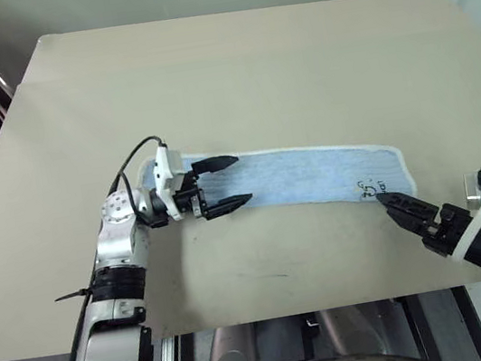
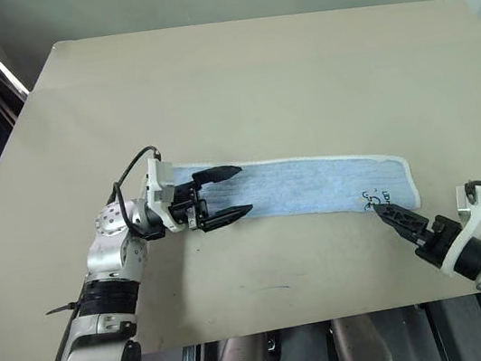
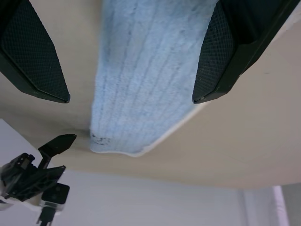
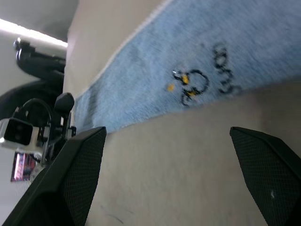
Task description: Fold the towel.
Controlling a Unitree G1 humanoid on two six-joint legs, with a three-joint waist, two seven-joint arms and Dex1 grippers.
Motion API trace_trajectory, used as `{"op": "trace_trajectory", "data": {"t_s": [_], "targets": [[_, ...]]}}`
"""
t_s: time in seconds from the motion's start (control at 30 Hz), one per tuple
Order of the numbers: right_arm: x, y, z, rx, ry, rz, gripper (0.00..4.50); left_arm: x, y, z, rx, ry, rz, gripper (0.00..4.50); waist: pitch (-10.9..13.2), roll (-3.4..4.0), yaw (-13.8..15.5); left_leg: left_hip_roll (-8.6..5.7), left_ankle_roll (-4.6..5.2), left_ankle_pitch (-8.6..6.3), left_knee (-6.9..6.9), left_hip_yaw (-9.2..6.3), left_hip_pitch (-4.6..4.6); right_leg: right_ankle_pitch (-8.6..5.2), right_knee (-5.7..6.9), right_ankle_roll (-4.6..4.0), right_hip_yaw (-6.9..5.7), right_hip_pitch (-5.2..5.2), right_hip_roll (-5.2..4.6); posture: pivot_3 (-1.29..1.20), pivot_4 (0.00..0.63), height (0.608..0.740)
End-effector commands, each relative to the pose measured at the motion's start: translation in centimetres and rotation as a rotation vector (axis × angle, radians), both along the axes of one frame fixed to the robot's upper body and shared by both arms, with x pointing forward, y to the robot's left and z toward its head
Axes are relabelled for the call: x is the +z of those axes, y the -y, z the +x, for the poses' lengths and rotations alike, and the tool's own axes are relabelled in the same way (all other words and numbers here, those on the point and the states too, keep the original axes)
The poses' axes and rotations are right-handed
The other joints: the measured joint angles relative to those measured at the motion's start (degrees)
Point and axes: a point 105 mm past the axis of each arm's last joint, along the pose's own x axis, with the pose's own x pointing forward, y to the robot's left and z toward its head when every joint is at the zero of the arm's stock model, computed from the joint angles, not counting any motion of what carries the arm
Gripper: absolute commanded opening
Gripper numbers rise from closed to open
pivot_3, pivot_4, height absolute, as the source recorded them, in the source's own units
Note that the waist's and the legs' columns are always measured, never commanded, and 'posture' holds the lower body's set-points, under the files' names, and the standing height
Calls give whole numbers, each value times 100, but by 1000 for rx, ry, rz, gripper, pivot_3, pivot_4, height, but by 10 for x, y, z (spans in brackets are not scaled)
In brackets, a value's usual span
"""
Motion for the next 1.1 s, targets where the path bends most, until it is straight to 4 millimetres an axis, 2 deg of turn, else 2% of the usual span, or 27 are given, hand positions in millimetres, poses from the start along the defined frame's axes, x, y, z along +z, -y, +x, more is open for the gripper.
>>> {"op": "trace_trajectory", "data": {"t_s": [0.03, 0.53, 0.87, 1.1], "targets": [[8, 5, 1, -54, 26, 19, 4450, 9, 12, -2, -27, 26, -43, 4500, -1, 1, 0, 0, 4, -3, 0, 0, 0, 1, -10, 3, 0, 4, 0, 0, 150, 697], [-16, 24, 18, -179, -54, -14, 4450, 1, 20, -6, -11, -3, -63, 4500, -2, 4, -4, 4, 51, -28, -2, 7, 10, 48, -131, 47, 1, 52, -1, 0, 150, 697], [17, 26, 48, -236, 59, 88, 4450, 1, 24, -6, 9, 6, -47, 4500, -4, 12, -5, -2, 72, -17, -1, 22, 9, 99, -162, 63, 12, 57, -15, 0, 150, 697], [16, 17, 47, -204, 55, 100, 4450, 2, 25, -6, 20, 11, -52, 4500, -4, 12, 10, 0, 76, -17, -26, 29, 9, 114, -165, 25, 11, 48, -15, 0, 150, 697]]}}
